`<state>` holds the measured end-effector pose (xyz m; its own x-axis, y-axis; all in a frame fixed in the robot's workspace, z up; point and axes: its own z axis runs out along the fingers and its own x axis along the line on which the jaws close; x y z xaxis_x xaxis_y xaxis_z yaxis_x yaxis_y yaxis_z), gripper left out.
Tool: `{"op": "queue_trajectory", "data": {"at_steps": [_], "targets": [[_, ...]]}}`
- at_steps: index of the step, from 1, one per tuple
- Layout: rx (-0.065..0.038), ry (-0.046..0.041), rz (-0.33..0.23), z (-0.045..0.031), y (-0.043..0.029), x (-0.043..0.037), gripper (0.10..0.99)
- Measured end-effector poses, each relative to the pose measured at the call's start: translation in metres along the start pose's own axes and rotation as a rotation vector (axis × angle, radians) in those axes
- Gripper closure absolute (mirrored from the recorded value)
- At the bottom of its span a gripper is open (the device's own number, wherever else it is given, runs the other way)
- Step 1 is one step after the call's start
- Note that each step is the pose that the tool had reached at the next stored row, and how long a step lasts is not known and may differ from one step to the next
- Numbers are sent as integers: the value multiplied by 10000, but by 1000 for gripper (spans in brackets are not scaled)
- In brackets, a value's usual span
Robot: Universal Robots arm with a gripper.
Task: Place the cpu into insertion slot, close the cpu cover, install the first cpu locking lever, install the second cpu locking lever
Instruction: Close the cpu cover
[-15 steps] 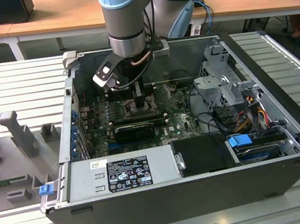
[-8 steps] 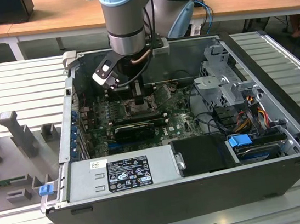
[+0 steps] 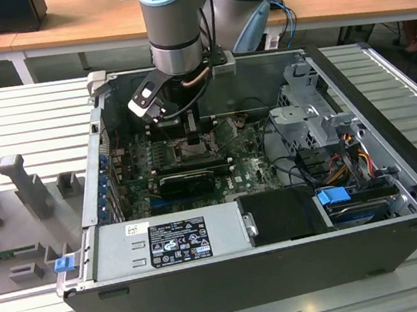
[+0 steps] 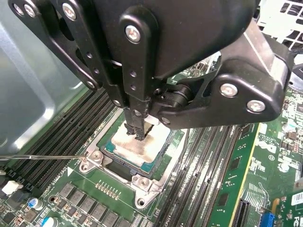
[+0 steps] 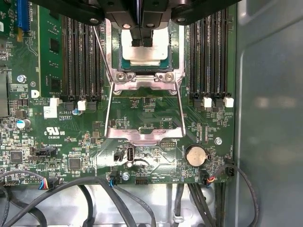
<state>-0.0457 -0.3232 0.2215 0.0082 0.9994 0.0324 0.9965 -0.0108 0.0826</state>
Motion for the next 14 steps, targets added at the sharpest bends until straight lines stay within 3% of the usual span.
{"op": "queue_trajectory", "data": {"at_steps": [3,5,8,14], "targets": [[301,-3,13,12,150,1,980],[330,-2,13,19,226,0,980],[332,-1,14,4,240,1,980],[330,1,14,-174,254,10,980]]}}
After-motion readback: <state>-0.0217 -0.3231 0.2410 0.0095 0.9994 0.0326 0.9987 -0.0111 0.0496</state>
